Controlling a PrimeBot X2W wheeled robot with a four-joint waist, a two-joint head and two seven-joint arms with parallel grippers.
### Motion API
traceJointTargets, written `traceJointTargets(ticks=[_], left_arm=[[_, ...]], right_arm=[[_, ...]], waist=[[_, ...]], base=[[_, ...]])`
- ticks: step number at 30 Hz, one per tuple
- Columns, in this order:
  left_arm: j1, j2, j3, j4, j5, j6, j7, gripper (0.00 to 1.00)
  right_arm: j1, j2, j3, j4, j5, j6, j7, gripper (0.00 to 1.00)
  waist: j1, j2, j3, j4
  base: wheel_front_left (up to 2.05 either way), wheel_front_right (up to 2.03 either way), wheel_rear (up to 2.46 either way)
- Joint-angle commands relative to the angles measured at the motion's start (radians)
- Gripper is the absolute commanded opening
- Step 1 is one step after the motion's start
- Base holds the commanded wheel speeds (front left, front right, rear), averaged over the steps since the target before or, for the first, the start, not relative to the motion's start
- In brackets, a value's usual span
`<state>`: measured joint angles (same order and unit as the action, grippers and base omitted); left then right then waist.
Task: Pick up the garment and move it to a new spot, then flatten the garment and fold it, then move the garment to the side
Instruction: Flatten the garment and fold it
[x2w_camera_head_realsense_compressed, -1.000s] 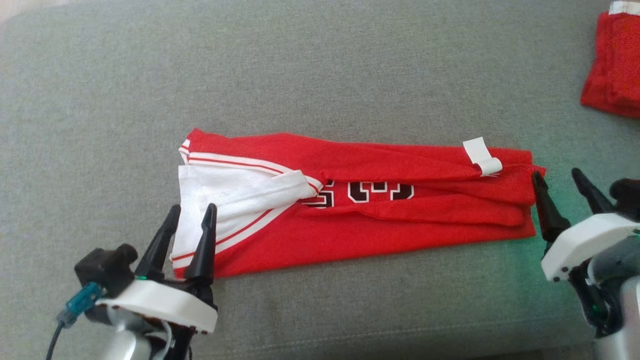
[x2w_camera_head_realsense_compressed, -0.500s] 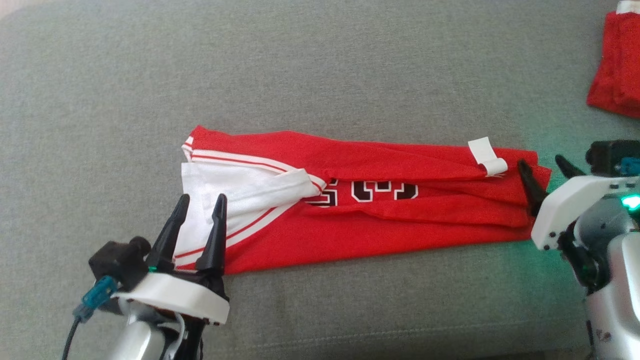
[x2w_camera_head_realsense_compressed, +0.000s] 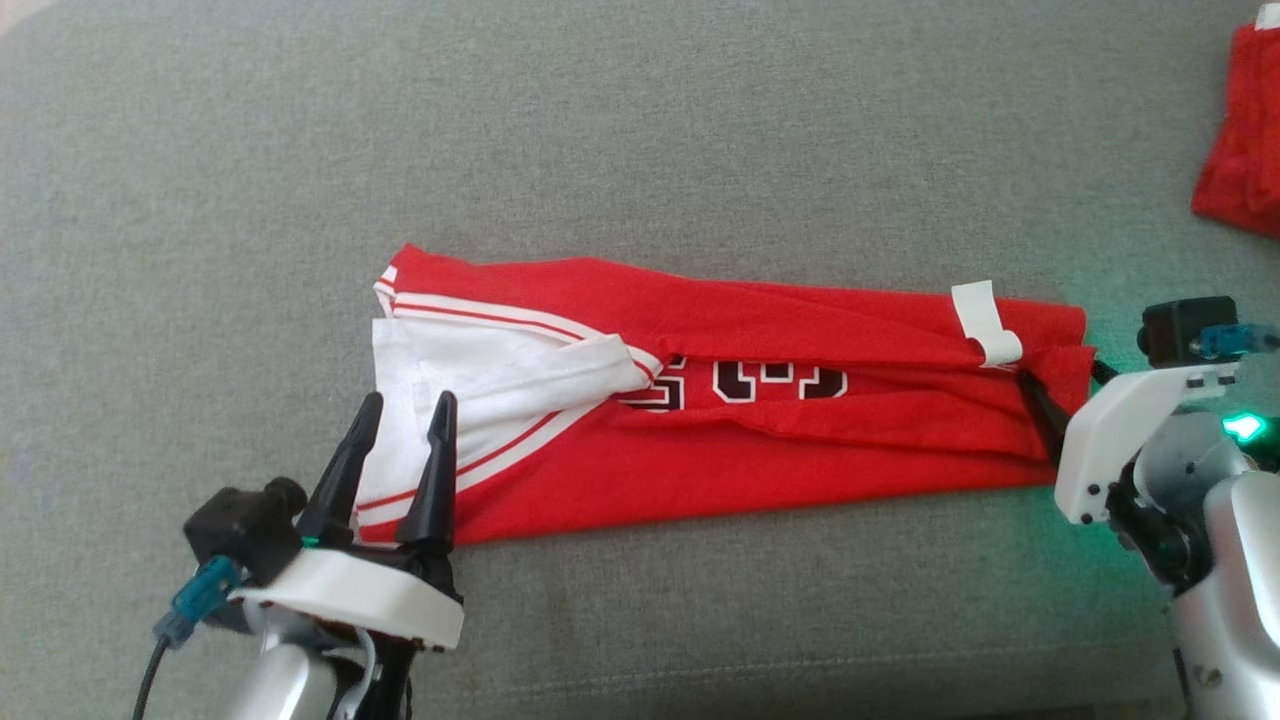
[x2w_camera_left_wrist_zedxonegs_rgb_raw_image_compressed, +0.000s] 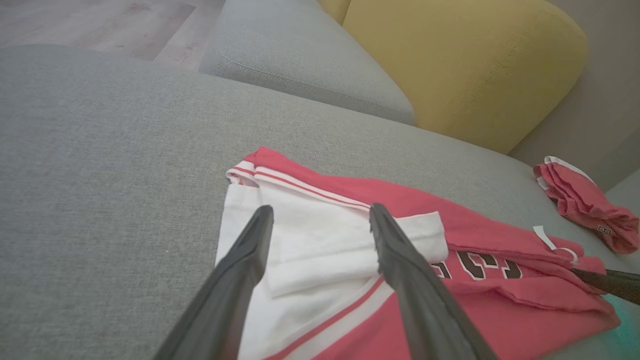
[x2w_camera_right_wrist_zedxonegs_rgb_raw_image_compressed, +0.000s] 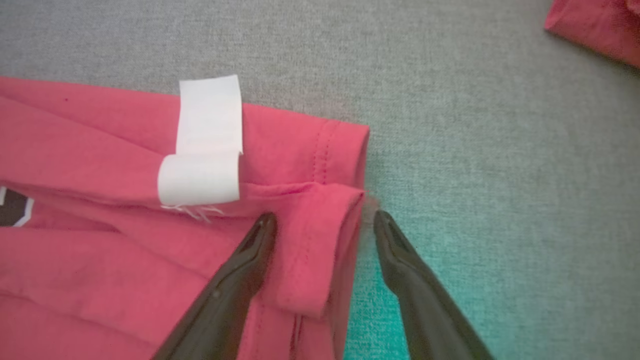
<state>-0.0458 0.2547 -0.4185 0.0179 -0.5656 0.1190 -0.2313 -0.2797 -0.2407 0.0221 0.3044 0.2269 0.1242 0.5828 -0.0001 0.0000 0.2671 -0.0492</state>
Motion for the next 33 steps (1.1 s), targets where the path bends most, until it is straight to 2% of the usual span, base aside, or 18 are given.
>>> traceJointTargets(ticks=[1,5,9,10,13,14,15,20,26,33], left_arm=[[-0.034,0.008,0.03,-0.027,0.007,0.0,-0.012,1.0],[-0.039,0.008,0.03,-0.025,0.008,-0.002,-0.014,1.0],[-0.047,0.009,0.03,-0.022,0.01,-0.005,-0.016,1.0],[-0.049,0.009,0.029,-0.021,0.01,-0.006,-0.016,1.0],[-0.054,0.01,0.028,-0.016,0.01,-0.007,-0.016,1.0],[-0.056,0.011,0.028,-0.014,0.01,-0.007,-0.016,1.0],[-0.057,0.011,0.027,-0.012,0.01,-0.007,-0.016,1.0],[-0.056,0.013,0.028,-0.004,0.008,-0.006,-0.017,1.0],[-0.054,0.013,0.022,-0.004,0.008,-0.004,-0.017,1.0],[-0.054,0.016,0.015,-0.002,0.007,-0.003,-0.012,1.0]], right_arm=[[-0.029,-0.024,0.019,-0.024,0.008,0.007,0.009,1.0],[-0.045,-0.027,0.029,-0.011,0.023,0.007,0.044,1.0],[-0.065,-0.024,0.027,0.013,0.044,0.007,0.078,0.53],[-0.07,-0.023,0.026,0.021,0.049,0.007,0.084,0.45],[-0.083,-0.019,0.023,0.041,0.068,0.007,0.097,0.29],[-0.087,-0.018,0.022,0.044,0.071,0.007,0.094,0.2],[-0.091,-0.018,0.019,0.047,0.073,0.007,0.088,0.0],[-0.105,-0.023,0.003,0.04,0.091,0.007,0.045,0.0],[-0.094,-0.061,-0.031,0.0,0.107,0.007,0.024,0.0],[-0.059,-0.074,-0.046,-0.1,0.14,0.007,0.025,0.0]], waist=[[0.0001,0.0,0.002,0.0],[0.0001,0.0,0.012,-0.001],[0.0001,0.0,0.024,-0.002],[0.0001,0.0,0.026,-0.001],[0.0001,0.0,0.029,-0.001],[0.0001,0.0,0.029,-0.001],[0.0001,0.0,0.029,-0.001],[0.0001,0.0,0.017,-0.006],[0.0001,0.0,0.0,-0.025],[0.0001,0.0,-0.02,-0.047]], base=[[0.0,0.0,0.0],[0.0,0.0,0.0],[0.0,0.0,0.0],[0.0,0.0,0.0],[0.0,0.0,0.0],[0.0,0.0,0.0],[0.0,0.0,0.0],[0.0,0.0,0.0],[0.0,0.0,0.0],[0.0,0.0,0.0]])
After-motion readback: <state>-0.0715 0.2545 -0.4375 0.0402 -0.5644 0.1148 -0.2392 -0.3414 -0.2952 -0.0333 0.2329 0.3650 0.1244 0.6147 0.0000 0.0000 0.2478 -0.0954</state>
